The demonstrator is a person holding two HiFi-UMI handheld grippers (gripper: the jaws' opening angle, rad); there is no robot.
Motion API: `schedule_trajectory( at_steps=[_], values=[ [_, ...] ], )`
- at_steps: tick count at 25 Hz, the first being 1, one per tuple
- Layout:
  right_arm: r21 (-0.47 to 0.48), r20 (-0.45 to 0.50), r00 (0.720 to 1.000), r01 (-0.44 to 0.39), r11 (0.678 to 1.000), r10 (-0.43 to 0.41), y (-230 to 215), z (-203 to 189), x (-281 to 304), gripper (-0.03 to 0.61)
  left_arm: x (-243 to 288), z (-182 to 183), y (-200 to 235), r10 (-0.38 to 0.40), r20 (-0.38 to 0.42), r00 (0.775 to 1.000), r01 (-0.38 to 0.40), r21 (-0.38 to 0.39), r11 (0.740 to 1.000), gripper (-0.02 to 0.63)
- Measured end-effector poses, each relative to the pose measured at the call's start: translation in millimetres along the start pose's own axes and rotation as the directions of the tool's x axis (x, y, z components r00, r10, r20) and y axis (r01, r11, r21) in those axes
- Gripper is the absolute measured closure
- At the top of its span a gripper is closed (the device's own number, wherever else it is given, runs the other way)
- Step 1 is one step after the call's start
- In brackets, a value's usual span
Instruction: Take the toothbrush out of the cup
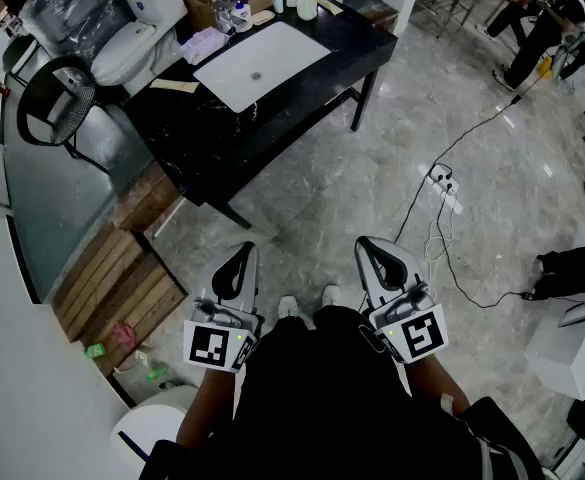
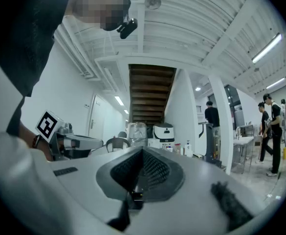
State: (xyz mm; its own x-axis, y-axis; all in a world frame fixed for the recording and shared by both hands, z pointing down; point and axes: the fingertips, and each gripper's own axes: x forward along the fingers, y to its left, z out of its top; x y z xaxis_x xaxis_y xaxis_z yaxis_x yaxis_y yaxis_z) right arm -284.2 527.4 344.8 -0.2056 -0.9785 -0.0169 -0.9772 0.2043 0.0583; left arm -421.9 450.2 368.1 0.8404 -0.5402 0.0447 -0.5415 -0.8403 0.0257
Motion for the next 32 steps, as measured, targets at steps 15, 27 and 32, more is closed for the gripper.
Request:
schedule_trajectory(
  at_steps=[15,27,32],
  values=[
    [0.134,-0.118,0.993,-0.002,0.991,0.018,-66.7,-51.8,-1.5,0.570,70.6,-15.4,-26.7,0.010,-0.079,0.997,-0.008,0.024,1.000,0.606],
    [0.236,-0.155,0.988,0.037,0.971,0.000,-154.7,-83.2,1.5,0.571,130.4,-29.7,-35.8,0.046,-0.128,0.991,-0.047,-0.007,0.999,0.606],
    [0.263,-0.157,0.988,0.051,0.964,-0.010,-180.8,-89.3,26.9,0.569,167.2,-34.0,-20.5,0.025,-0.123,0.992,-0.027,-0.009,1.000,0.606]
  ],
)
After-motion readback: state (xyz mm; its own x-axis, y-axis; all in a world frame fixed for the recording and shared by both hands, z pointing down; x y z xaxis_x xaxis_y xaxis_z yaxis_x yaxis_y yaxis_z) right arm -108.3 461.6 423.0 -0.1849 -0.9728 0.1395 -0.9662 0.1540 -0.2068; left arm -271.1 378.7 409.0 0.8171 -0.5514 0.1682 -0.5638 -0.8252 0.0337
